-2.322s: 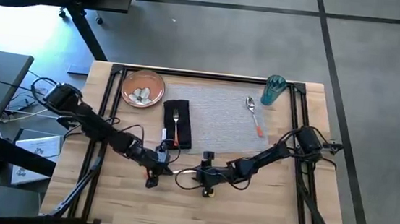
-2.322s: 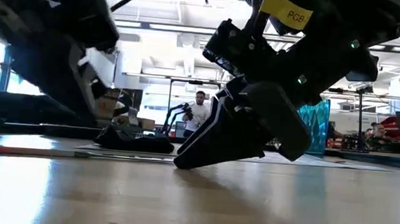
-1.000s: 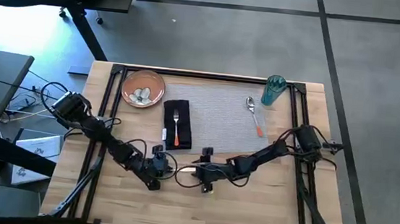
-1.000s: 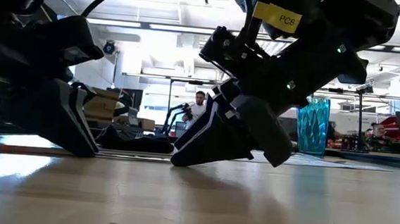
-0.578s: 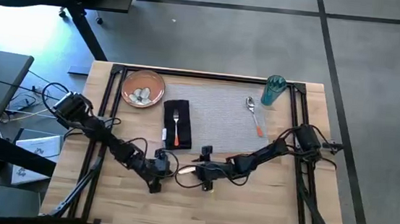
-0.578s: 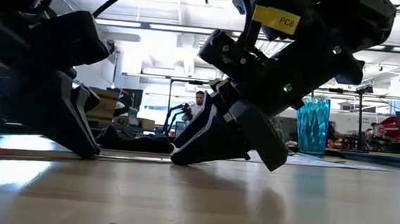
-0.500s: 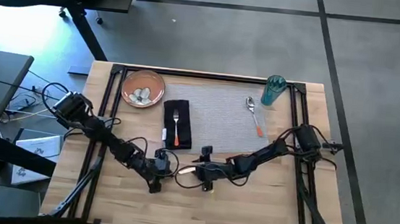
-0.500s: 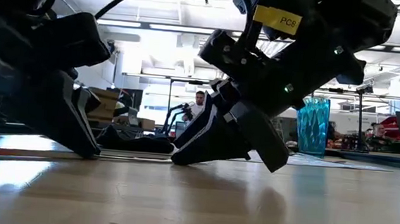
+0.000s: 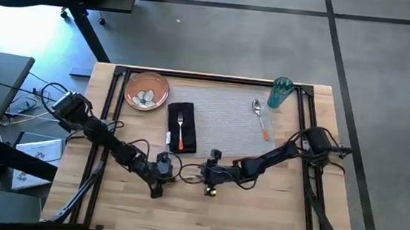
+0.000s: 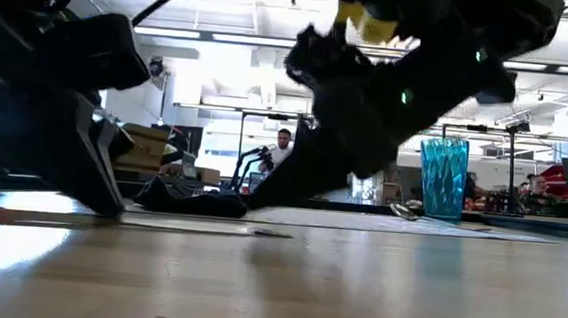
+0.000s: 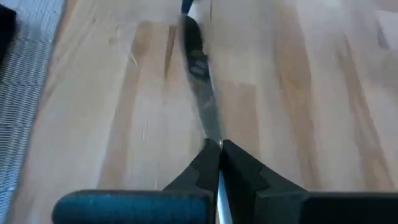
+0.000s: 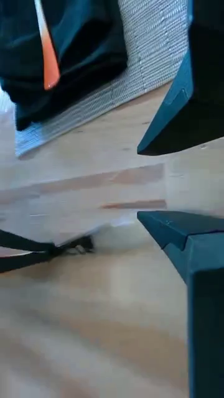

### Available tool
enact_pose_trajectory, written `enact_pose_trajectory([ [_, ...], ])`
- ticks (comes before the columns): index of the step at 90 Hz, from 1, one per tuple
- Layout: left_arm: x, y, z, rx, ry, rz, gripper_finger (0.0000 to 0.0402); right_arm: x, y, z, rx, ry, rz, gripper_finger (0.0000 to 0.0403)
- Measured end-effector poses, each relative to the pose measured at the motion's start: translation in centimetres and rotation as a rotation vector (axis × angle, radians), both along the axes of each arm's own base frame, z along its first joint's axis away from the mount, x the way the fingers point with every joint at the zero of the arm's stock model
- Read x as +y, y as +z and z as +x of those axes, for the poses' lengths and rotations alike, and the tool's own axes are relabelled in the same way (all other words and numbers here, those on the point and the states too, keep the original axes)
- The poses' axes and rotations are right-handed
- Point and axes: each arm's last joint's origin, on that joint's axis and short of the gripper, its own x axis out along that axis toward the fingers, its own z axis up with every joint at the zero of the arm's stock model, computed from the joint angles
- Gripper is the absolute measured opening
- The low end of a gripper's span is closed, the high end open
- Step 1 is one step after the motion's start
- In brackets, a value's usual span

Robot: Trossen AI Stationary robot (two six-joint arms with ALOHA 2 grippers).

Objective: Set table place
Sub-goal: Put the orange table knife on the gray table mat beside the orange spoon

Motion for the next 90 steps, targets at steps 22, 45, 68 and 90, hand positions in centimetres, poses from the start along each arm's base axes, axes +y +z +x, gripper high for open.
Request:
enact_pose_trajectory([
  [22, -0.2, 1.2, 0.3, 0.043, -0.013, 0.051, 0.0, -0.1, 1.4, -0.3, 0.024, -0.064, 0.248, 0.0135],
  [45, -1.7, 2.7, 0.5, 0.102, -0.105, 0.04, 0.0, 0.7, 1.5, -0.4, 0.067, 0.015, 0.418, 0.0135],
  [68, -3.1, 3.3, -0.5, 0.185, -0.115, 0.093, 0.0, 3.6, 1.7, -1.2, -0.013, 0.084, 0.244, 0.0135],
  [90, -3.9, 3.4, -1.1, 0.181, -0.124, 0.094, 0.0, 4.7, 1.5, -1.8, -0.062, 0.014, 0.09, 0.0135],
])
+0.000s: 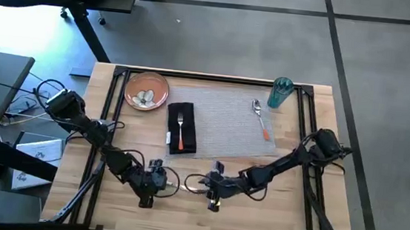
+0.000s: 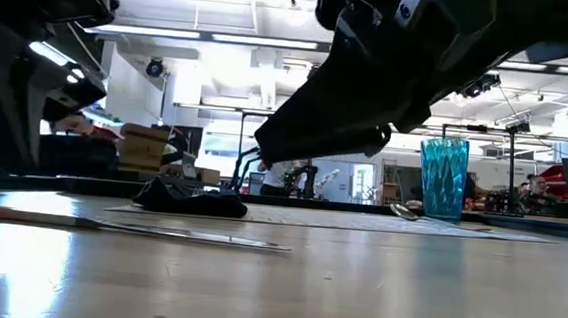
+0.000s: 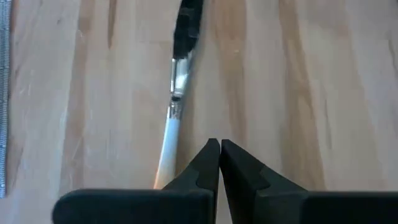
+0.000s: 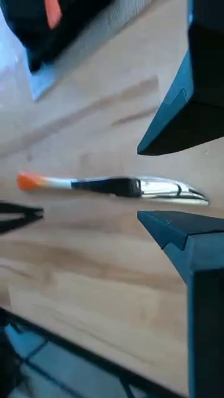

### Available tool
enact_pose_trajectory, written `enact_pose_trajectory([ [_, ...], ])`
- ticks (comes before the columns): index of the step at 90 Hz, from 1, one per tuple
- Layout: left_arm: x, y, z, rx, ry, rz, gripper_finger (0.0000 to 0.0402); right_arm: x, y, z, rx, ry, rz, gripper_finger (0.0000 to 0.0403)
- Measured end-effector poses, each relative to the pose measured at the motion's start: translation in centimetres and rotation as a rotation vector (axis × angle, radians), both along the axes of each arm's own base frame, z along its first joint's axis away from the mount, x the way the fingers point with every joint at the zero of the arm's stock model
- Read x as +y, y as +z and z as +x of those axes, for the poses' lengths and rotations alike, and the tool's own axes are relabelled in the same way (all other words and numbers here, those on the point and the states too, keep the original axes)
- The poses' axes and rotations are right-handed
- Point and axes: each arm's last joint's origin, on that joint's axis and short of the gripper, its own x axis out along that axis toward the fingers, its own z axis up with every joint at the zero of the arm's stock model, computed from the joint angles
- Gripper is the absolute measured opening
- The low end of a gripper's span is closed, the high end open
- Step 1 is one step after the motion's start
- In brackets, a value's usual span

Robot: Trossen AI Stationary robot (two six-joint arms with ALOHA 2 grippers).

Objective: Set table place
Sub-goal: Put the orange table knife on the gray table mat beside the orange spoon

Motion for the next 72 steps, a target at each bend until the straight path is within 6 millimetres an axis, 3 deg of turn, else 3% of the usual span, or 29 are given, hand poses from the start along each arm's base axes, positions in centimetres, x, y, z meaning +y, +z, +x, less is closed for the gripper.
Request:
enact_pose_trajectory([
  [22, 0.4, 0.0, 0.2, -0.012, 0.034, 0.016, 0.0013, 0.2, -1.9, 0.2, 0.024, 0.011, -0.041, 0.0135],
  [55, 1.3, 0.3, -0.2, 0.091, -0.035, 0.007, 0.0129, 0.3, -1.6, 0.4, -0.023, 0.0, -0.056, 0.0135],
  [72, 1.5, 0.6, -0.6, 0.088, -0.046, 0.066, 0.0151, 0.3, -1.8, 0.4, -0.012, 0.022, -0.032, 0.0134],
])
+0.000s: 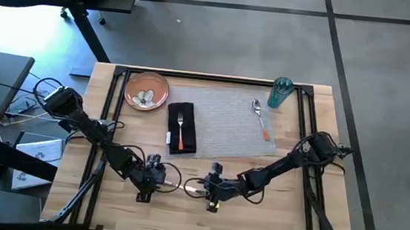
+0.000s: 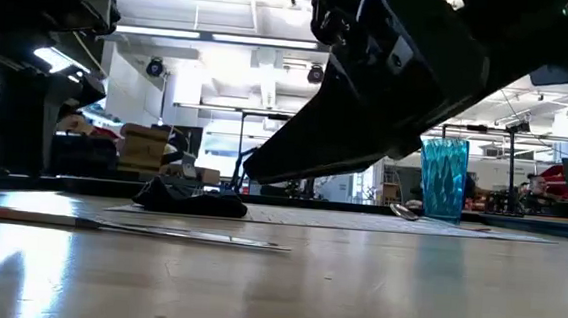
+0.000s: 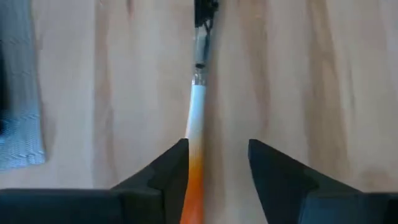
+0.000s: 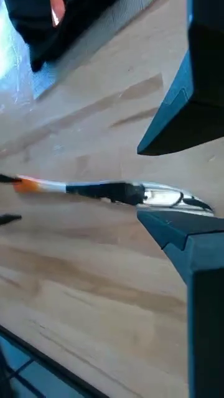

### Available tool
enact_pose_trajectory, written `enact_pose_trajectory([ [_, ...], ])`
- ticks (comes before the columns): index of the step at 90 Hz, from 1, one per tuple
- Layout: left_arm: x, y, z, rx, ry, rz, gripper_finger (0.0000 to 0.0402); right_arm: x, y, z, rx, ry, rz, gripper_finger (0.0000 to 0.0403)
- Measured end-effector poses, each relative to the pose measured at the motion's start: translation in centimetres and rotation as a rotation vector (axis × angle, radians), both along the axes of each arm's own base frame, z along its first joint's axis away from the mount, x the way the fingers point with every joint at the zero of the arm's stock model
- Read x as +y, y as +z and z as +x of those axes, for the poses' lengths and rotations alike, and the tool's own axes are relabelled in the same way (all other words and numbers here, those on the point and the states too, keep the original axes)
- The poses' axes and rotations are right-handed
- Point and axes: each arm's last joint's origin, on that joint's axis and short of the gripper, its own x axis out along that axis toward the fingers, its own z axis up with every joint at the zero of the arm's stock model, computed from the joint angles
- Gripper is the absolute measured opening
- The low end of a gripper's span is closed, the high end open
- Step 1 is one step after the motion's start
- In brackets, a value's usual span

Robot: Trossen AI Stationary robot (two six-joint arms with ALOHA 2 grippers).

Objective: Set table place
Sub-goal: Put the orange table knife on the gray table mat beside the orange spoon

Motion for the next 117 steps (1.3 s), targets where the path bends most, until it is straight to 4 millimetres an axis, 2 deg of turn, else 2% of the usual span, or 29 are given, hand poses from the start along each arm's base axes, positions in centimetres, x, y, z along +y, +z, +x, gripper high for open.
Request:
enact_pose_trajectory([
  [16, 0.0, -0.1, 0.2, -0.042, -0.022, 0.073, 0.0147, 0.2, -1.5, -0.1, 0.05, 0.009, 0.026, 0.0125],
  [30, 0.1, -0.1, 0.2, -0.051, -0.014, 0.095, 0.0143, 0.9, -1.7, -0.5, 0.062, 0.029, 0.006, 0.0106],
  [50, 0.3, -0.1, 0.4, -0.063, -0.035, 0.121, 0.0143, 1.7, -1.8, -1.1, 0.085, 0.043, 0.016, 0.006],
  [75, 0.5, 0.1, 0.9, -0.098, -0.009, 0.106, 0.0143, 1.5, -2.2, -1.5, 0.131, 0.018, -0.035, 0.0013],
  [89, 0.5, 0.1, 0.9, -0.102, -0.005, 0.099, 0.0143, 1.6, -2.0, -1.4, 0.116, 0.028, -0.04, 0.0002],
  [107, 0.4, 0.1, 0.9, -0.1, -0.007, 0.092, 0.0142, 1.6, -0.4, -1.0, 0.028, 0.018, 0.008, 0.0],
  [117, 0.4, 0.1, 0.9, -0.101, -0.007, 0.091, 0.0142, 1.5, -1.2, -0.9, 0.05, 0.0, 0.012, 0.0],
])
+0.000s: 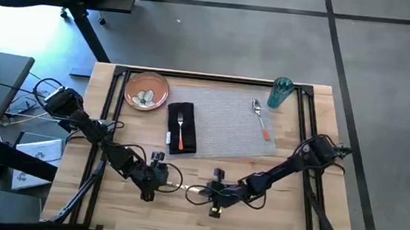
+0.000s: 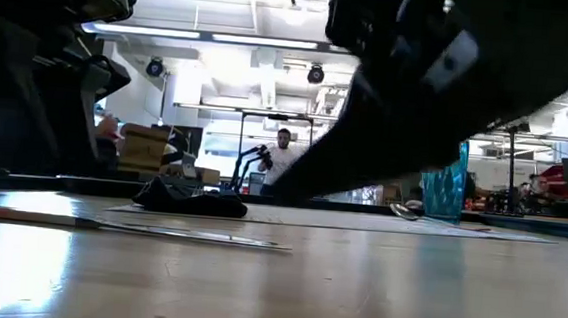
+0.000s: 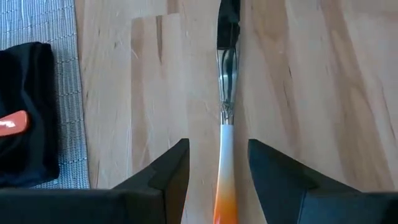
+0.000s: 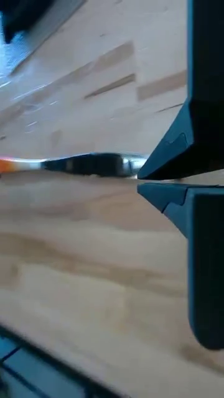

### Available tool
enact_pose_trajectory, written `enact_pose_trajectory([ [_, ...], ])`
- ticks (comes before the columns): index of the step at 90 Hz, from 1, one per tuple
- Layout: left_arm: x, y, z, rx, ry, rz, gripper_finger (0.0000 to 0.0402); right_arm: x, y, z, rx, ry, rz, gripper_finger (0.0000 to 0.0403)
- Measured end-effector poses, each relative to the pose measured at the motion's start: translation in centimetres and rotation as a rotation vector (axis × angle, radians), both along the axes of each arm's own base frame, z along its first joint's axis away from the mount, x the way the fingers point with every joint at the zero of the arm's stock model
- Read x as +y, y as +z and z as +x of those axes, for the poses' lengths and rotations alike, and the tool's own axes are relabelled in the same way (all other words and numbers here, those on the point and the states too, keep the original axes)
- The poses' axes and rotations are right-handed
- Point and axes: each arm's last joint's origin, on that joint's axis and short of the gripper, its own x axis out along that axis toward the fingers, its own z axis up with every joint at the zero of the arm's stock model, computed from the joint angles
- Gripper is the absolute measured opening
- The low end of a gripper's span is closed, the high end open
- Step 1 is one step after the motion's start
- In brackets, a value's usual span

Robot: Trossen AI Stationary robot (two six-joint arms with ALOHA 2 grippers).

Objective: Set table place
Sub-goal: Put the orange table knife on the gray table mat beside the orange spoon

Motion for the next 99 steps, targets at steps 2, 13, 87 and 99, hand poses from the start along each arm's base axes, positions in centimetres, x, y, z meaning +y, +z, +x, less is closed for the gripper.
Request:
enact_pose_trajectory([
  [2, 0.0, 0.0, 0.0, 0.0, 0.0, 0.0, 0.0142, 0.0, -0.2, 0.0, 0.004, -0.003, 0.0, 0.0],
  [13, 0.0, 0.0, 0.0, 0.003, -0.002, -0.003, 0.0142, -0.1, -1.5, 0.1, 0.037, 0.003, 0.028, 0.0],
  [87, 0.4, -1.5, -1.2, 0.232, -0.03, -0.017, 0.0149, -0.2, -1.9, 0.0, 0.059, -0.026, 0.024, 0.0],
  [99, 0.5, -2.0, -1.6, 0.255, -0.03, -0.046, 0.0149, -0.2, -2.0, 0.0, 0.057, -0.026, 0.024, 0.0],
])
